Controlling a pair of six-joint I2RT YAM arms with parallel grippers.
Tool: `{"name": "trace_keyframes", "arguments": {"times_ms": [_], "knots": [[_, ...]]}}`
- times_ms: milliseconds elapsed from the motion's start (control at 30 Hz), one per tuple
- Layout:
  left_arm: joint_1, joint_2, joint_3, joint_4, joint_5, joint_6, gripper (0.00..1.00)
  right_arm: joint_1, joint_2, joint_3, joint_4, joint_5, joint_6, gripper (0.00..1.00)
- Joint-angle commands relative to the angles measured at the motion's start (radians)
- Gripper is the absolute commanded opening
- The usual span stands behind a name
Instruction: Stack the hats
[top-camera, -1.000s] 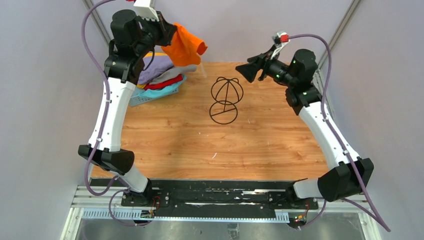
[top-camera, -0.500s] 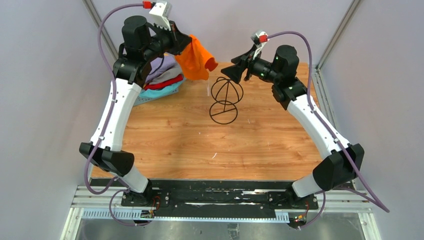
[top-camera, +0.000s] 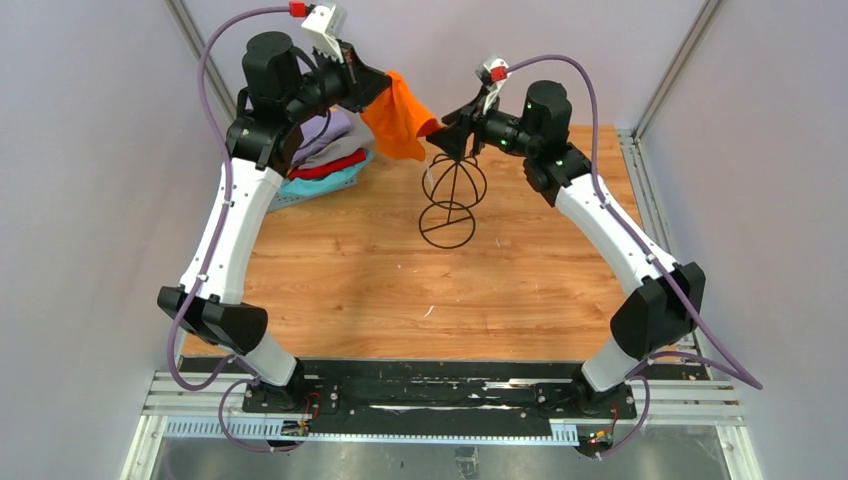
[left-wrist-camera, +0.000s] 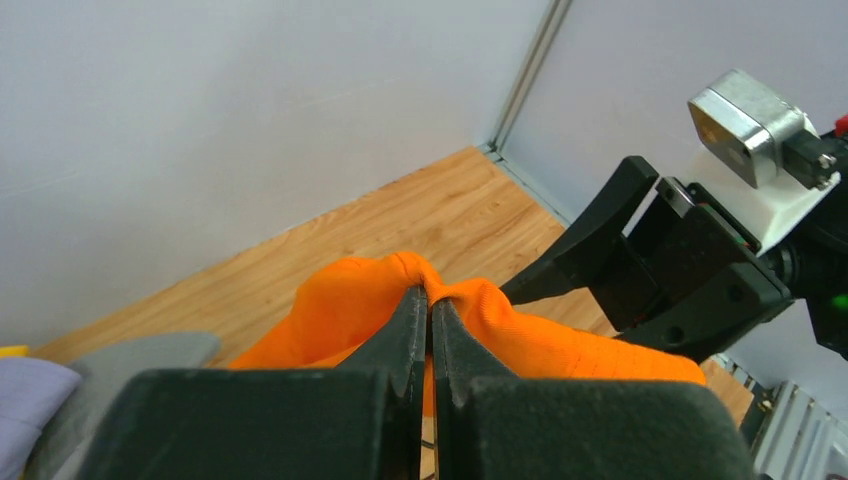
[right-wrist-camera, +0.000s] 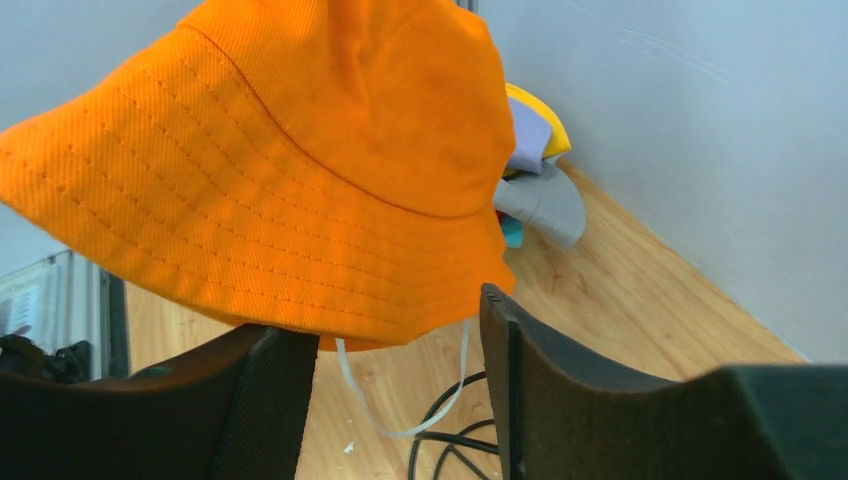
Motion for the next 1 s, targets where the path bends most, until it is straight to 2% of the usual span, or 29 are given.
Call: {"name": "trace_keyframes", "arguments": {"times_ms": [0,67,100,133,167,400,500,633,967], "knots": [[-0.009,-0.036,-0.010,0.036,0.045,-0.012,0.00,0.017,0.037,0.062,0.023,-0.010,-0.052,0.51],[-0.009,-0.031,-0.009,0.030,0.051,-0.009,0.00,0.018,0.050,0.073,0.027,0.001,-0.076,0.31],[-0.009,-0.026,-0.004,0.026,0.056,-0.007,0.00,0.018,0.055,0.081,0.029,0.008,-0.093,0.14],[-0.009,-0.019,0.002,0.018,0.061,-0.004,0.00,0.017,0.057,0.083,0.032,0.022,-0.109,0.03],[-0.009,-0.010,0.011,0.009,0.063,0.001,0.00,0.018,0.057,0.078,0.043,0.040,-0.130,0.01],[-0.008,0.077,0.099,-0.062,0.049,0.049,0.00,0.023,0.034,-0.003,0.182,0.259,-0.355,0.01],[-0.008,0.128,0.150,-0.091,0.038,0.069,0.00,0.024,0.045,0.009,0.158,0.278,-0.435,0.00],[-0.009,0.198,0.211,-0.128,0.035,0.095,0.00,0.035,0.022,-0.067,0.223,0.324,-0.546,0.01],[0.031,0.256,0.224,-0.128,0.010,0.109,0.02,0.066,-0.023,-0.192,0.272,0.333,-0.701,0.00]]}}
